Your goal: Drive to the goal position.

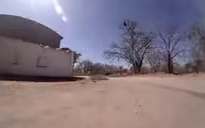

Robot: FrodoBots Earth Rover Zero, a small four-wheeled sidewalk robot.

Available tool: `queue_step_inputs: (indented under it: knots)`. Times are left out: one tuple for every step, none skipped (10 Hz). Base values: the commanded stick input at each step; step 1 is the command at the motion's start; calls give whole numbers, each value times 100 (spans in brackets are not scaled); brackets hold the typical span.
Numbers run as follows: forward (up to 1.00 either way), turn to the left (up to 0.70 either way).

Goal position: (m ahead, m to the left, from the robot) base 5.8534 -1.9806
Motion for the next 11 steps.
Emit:
queue_step_inputs:
  knots:
    - [100,-27]
    - [100,-27]
    - [100,-27]
    - [100,-27]
    - [100,-27]
    - [100,-9]
    - [100,0]
    - [100,0]
    - [100,0]
    - [100,0]
    - [100,0]
